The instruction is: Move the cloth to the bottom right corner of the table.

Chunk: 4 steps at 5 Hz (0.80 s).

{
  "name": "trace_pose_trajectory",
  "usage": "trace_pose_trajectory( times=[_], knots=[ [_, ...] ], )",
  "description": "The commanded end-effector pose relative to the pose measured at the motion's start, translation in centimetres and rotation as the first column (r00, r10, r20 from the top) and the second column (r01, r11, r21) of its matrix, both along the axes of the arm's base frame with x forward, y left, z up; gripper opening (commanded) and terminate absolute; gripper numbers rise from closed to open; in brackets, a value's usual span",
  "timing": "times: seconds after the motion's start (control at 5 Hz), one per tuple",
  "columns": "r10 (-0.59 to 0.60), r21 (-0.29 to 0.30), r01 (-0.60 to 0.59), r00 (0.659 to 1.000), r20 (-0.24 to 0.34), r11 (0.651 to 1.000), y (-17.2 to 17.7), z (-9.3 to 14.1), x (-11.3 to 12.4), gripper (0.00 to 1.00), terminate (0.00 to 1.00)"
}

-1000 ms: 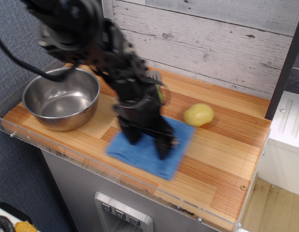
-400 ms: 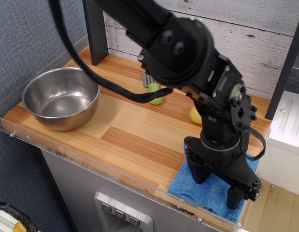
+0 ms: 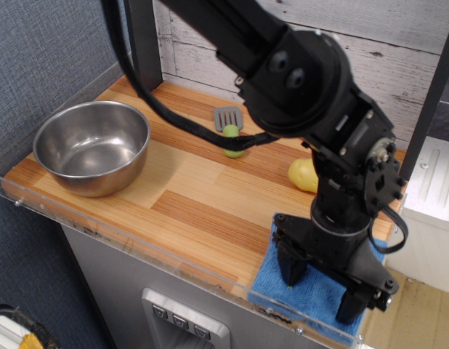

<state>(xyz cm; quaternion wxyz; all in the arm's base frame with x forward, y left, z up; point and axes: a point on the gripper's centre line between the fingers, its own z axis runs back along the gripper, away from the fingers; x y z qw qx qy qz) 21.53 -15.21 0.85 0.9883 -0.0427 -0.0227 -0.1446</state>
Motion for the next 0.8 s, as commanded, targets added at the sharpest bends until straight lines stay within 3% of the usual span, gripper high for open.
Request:
trace_pose_trajectory(
  times=[0.0, 0.6],
  knots=[
    [-0.066, -0.058, 0.071, 0.994, 0.085, 0.996, -0.5, 3.9, 1.1, 1.00, 0.00],
    [-0.040, -0.056, 0.048, 0.990, 0.135, 0.997, 1.9, 6.9, 3.0, 1.00, 0.00]
  ],
)
